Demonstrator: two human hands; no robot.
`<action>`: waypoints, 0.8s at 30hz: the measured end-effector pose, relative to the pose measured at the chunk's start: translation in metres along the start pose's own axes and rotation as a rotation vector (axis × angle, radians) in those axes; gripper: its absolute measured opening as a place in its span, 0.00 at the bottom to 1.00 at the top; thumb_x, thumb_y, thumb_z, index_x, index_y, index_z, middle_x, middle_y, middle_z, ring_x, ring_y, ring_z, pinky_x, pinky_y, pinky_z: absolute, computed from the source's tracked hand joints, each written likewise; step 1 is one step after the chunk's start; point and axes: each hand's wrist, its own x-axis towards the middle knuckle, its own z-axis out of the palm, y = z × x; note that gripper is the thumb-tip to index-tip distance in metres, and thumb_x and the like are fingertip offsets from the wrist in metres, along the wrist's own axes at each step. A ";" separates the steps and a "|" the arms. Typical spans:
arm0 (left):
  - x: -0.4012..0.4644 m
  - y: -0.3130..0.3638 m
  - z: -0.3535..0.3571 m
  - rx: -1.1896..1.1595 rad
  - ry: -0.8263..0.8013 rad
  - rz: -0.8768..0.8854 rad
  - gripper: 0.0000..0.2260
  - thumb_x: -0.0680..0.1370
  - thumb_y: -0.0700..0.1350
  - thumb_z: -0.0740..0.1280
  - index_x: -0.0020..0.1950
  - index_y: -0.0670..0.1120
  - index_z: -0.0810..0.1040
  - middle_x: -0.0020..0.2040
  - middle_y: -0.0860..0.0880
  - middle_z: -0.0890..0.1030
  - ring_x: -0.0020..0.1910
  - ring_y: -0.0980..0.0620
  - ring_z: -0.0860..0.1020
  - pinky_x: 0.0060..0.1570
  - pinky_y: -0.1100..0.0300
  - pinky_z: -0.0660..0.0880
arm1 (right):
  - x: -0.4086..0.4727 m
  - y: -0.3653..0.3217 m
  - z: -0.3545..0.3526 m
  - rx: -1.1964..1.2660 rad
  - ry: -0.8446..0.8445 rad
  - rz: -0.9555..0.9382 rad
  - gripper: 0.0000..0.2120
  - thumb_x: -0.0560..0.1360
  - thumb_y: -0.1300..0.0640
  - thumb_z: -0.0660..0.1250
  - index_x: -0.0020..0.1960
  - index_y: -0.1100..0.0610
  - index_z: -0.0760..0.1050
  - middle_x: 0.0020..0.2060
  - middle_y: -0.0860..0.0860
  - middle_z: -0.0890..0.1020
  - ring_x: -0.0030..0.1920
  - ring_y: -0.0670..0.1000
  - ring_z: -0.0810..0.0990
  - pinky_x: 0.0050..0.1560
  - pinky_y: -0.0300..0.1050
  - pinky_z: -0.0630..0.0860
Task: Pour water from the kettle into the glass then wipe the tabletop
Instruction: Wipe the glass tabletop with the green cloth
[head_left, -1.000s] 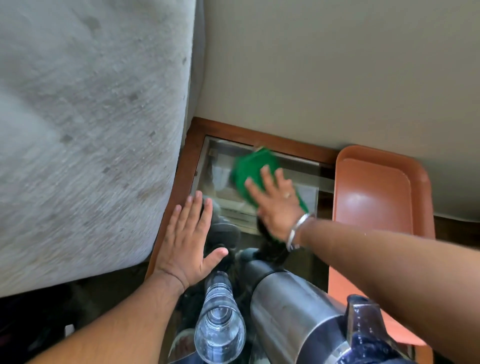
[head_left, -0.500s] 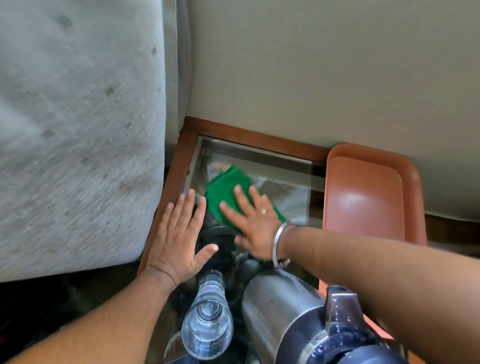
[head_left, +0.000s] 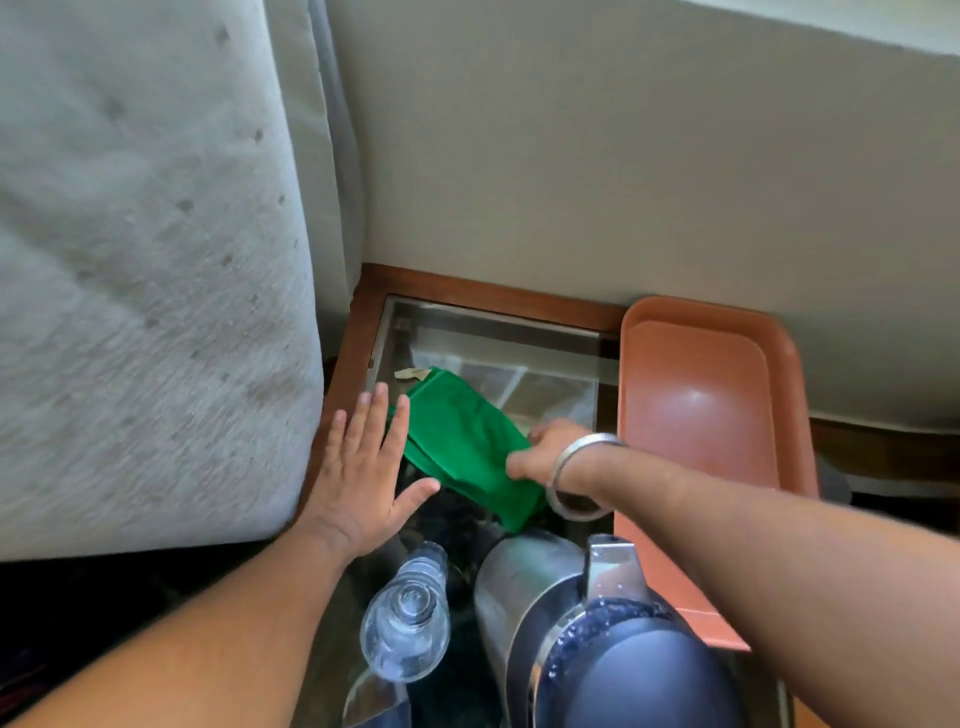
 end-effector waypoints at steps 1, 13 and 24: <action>0.006 0.003 -0.009 -0.004 0.005 -0.014 0.43 0.75 0.73 0.34 0.79 0.45 0.31 0.80 0.41 0.33 0.79 0.43 0.34 0.78 0.42 0.39 | -0.006 -0.004 -0.007 0.239 -0.014 0.048 0.19 0.66 0.49 0.71 0.54 0.58 0.79 0.46 0.54 0.83 0.44 0.56 0.83 0.50 0.50 0.82; 0.068 0.082 -0.111 0.060 0.012 -0.030 0.43 0.80 0.61 0.61 0.80 0.47 0.35 0.81 0.39 0.36 0.80 0.40 0.40 0.78 0.41 0.44 | -0.115 0.038 -0.138 1.526 0.329 0.113 0.06 0.79 0.64 0.64 0.43 0.58 0.70 0.31 0.56 0.82 0.25 0.53 0.83 0.25 0.53 0.81; 0.069 0.072 -0.039 0.126 -0.083 -0.035 0.46 0.79 0.61 0.62 0.78 0.49 0.30 0.81 0.41 0.35 0.80 0.42 0.38 0.77 0.42 0.42 | -0.041 0.169 0.014 0.498 0.525 0.503 0.15 0.74 0.58 0.67 0.58 0.63 0.75 0.57 0.65 0.80 0.55 0.65 0.79 0.56 0.57 0.77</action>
